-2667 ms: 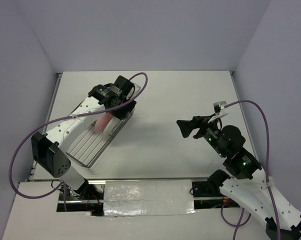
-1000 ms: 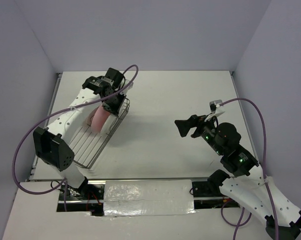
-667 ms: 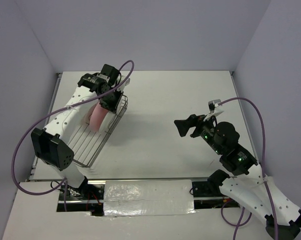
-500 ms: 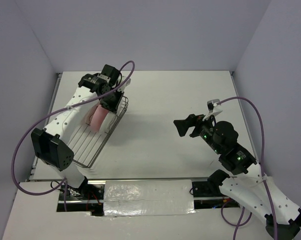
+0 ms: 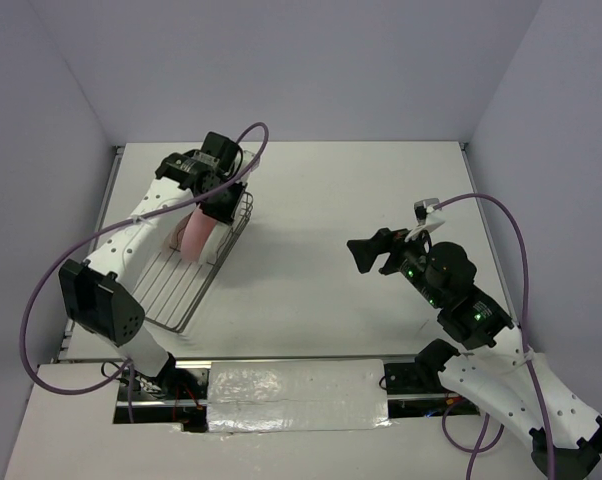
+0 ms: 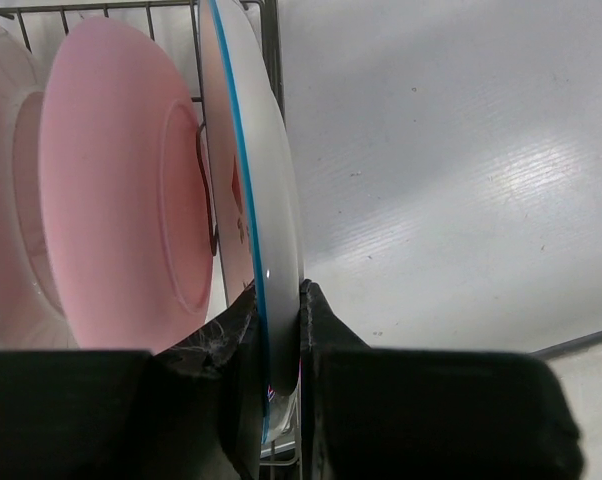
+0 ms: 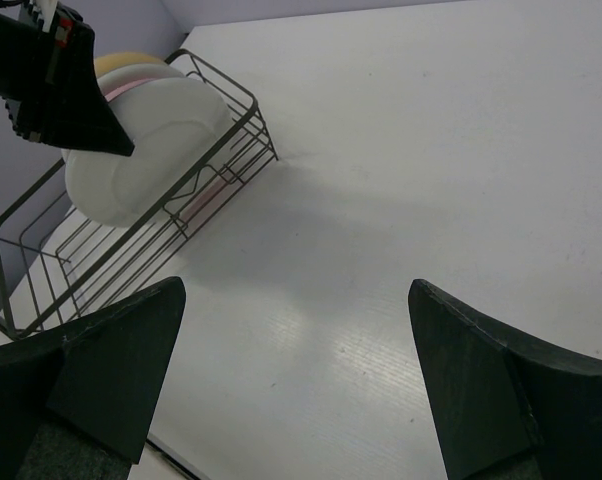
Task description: Unload the plates from the dish rack
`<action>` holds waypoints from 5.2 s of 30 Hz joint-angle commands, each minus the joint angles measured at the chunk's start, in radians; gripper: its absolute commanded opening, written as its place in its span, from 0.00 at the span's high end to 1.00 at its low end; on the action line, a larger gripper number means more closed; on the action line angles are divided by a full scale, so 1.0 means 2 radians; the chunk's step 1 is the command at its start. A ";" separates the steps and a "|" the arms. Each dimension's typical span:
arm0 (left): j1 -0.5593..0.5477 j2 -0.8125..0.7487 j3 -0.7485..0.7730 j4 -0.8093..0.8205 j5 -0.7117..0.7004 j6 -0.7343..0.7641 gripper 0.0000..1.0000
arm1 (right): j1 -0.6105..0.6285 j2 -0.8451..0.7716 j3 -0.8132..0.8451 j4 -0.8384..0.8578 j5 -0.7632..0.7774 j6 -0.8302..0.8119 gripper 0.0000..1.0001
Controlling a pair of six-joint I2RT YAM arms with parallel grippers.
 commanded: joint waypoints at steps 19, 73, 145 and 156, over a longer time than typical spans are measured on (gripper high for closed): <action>0.009 0.013 0.219 -0.042 -0.044 -0.013 1.00 | -0.002 0.011 0.017 0.010 -0.002 -0.010 0.00; -0.412 0.130 -0.129 0.409 -0.479 0.004 1.00 | -0.003 -0.156 0.015 -0.105 0.324 0.117 0.00; 0.074 -0.107 0.009 0.103 0.016 -0.056 0.31 | -0.003 -0.150 0.001 -0.046 0.228 0.055 0.00; 0.153 -0.123 -0.089 0.142 0.094 -0.057 0.33 | -0.003 -0.146 -0.001 -0.039 0.206 0.048 0.00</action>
